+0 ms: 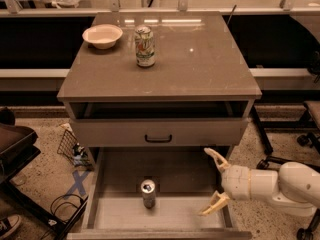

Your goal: Pick redbull can from middle drawer and place on counter

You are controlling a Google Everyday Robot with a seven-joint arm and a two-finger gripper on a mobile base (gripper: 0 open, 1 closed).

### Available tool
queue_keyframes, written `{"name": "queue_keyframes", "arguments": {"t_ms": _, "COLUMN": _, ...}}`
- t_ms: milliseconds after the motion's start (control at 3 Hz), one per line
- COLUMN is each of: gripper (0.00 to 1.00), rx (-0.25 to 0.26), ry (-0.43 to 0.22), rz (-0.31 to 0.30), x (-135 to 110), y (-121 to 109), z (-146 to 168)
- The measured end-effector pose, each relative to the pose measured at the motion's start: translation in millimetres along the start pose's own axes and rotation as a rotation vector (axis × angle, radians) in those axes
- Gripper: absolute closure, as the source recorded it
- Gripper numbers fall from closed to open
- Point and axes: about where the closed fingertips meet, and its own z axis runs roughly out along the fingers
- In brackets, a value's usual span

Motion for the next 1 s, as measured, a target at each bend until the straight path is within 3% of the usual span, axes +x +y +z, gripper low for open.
{"name": "queue_keyframes", "arguments": {"t_ms": 333, "gripper": 0.00, "rx": -0.037, "ry": -0.027, "rz": 0.010, "x": 25.2, "y": 7.6, "z": 37.9}}
{"name": "queue_keyframes", "arguments": {"t_ms": 1000, "gripper": 0.00, "rx": -0.118, "ry": -0.014, "rz": 0.059, "x": 56.6, "y": 23.1, "z": 108.0}}
